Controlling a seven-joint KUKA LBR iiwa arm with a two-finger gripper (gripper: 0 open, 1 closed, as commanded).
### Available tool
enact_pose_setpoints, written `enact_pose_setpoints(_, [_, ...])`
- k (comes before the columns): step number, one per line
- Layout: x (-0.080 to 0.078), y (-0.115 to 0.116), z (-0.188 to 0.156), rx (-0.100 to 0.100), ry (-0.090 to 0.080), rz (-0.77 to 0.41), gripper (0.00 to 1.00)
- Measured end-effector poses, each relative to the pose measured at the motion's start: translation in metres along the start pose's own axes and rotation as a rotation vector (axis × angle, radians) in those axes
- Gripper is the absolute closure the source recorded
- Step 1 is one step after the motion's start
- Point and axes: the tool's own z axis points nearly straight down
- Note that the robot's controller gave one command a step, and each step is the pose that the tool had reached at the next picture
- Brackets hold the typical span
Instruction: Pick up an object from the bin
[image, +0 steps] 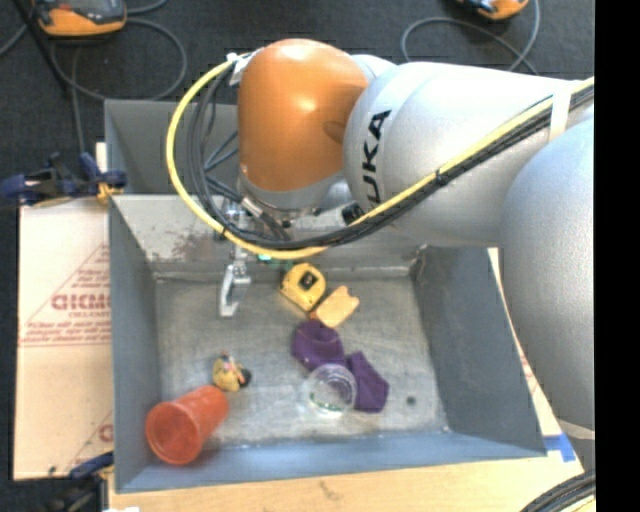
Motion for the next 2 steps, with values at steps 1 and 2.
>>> enact_pose_setpoints(1, [-0.0016, -0.0008, -0.0047, -0.001, -0.008, 0.003, 0.00])
enact_pose_setpoints(2, [0.0057, -0.0035, 0.0031, -0.002, -0.013, 0.031, 0.00])
